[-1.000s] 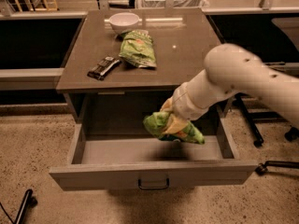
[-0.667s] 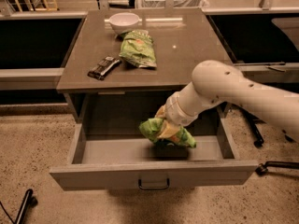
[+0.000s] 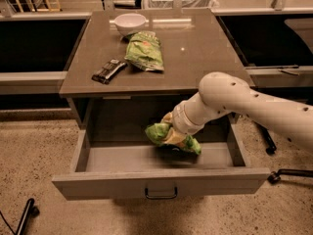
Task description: Place green rice chip bag into top drawer
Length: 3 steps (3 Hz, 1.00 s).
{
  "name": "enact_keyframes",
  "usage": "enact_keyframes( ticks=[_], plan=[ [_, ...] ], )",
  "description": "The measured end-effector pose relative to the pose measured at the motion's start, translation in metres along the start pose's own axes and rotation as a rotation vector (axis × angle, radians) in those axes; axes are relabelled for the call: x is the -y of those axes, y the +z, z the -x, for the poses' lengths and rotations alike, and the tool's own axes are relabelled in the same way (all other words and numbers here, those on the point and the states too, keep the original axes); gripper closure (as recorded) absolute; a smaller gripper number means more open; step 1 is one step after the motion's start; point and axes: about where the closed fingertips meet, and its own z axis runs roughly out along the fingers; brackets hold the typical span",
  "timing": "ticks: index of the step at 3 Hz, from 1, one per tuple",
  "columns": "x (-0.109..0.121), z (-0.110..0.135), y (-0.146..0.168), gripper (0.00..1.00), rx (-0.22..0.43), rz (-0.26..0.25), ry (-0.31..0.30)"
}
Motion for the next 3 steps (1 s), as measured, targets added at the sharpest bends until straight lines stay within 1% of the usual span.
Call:
enact_keyframes(
  ticks=[1,2,3],
  plan=[
    [0.0,0.001,-0.001,0.04,0.002,-0.001,-0.003],
    [-0.002,0.026,-0.028,0.0,0.028,0.011,-0.071],
    [-0.013,0.058,-0.089,0.0,0.041,0.011,-0.09]
  ],
)
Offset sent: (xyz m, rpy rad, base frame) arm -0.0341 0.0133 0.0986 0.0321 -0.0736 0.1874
